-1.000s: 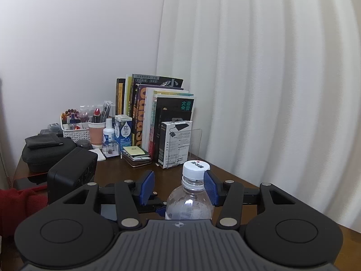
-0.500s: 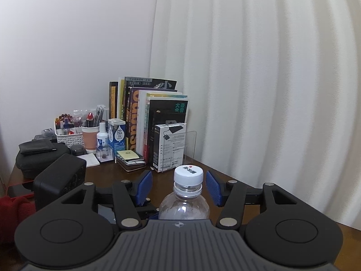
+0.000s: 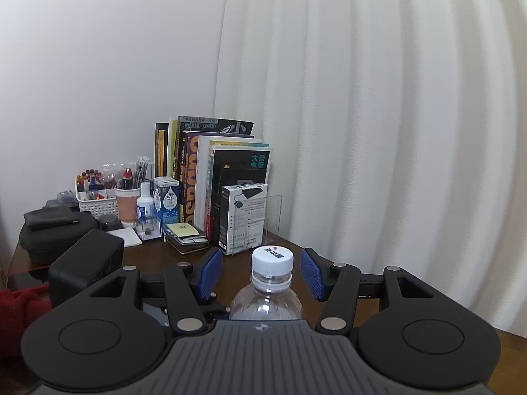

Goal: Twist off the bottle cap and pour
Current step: 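Open the right gripper, regrip the white cap and twist it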

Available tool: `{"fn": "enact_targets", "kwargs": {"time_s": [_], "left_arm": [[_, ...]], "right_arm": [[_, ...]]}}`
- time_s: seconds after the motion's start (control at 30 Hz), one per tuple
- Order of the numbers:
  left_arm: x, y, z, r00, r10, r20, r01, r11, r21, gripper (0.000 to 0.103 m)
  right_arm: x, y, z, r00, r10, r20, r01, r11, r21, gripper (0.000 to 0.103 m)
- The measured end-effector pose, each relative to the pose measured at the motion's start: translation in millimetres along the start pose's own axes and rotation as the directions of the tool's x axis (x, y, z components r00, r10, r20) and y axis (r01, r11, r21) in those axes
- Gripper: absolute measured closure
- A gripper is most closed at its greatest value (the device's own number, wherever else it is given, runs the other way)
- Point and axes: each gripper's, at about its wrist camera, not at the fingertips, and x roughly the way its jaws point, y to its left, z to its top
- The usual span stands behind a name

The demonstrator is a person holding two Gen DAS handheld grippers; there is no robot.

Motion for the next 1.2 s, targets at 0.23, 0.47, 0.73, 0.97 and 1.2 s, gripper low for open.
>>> {"fn": "enact_targets", "kwargs": {"time_s": [0.23,0.47,0.73,0.97,1.2], "left_arm": [[-1,0,1,1.000,-0.002,-0.001,0.002,1.000,-0.003,0.044],[-2,0,2,1.000,-0.001,-0.001,0.001,1.000,-0.004,0.044],[-3,0,1,1.000,0.000,-0.002,0.000,1.000,-0.005,0.044],[-3,0,2,1.000,0.001,-0.003,-0.001,1.000,-0.006,0.044],[-5,-1,1,1.000,0.002,-0.002,-0.002,1.000,-0.007,0.044]], "right_arm": [[5,0,-1,1.000,-0.008,0.019,0.007,1.000,0.029,0.049],[11,-7,0,1.000,-0.029,0.002,0.029,0.997,0.071,0.071],[11,4,-5,0.995,-0.100,0.020,0.098,0.991,0.086,0.071],[10,8,-10,0.992,-0.123,0.032,0.120,0.989,0.084,0.071],[8,12,-9,0.991,-0.128,0.029,0.126,0.990,0.070,0.069]]}}
